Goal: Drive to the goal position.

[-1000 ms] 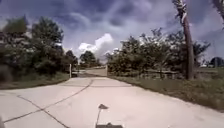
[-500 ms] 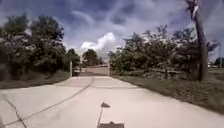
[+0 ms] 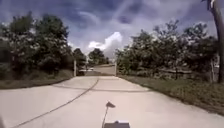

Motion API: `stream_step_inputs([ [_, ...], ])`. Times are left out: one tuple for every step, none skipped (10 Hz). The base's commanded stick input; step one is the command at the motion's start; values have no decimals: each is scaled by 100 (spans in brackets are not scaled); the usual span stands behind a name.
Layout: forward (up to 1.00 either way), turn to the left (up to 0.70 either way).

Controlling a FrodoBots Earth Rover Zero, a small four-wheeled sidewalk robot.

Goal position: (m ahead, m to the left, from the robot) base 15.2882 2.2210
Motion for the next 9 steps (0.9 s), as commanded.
stream_step_inputs([
  [98, 0],
  [98, 0],
  [98, 0],
  [98, 0],
  [98, 0],
  [98, 0],
  [98, 0],
  [98, 0],
  [98, 0],
])
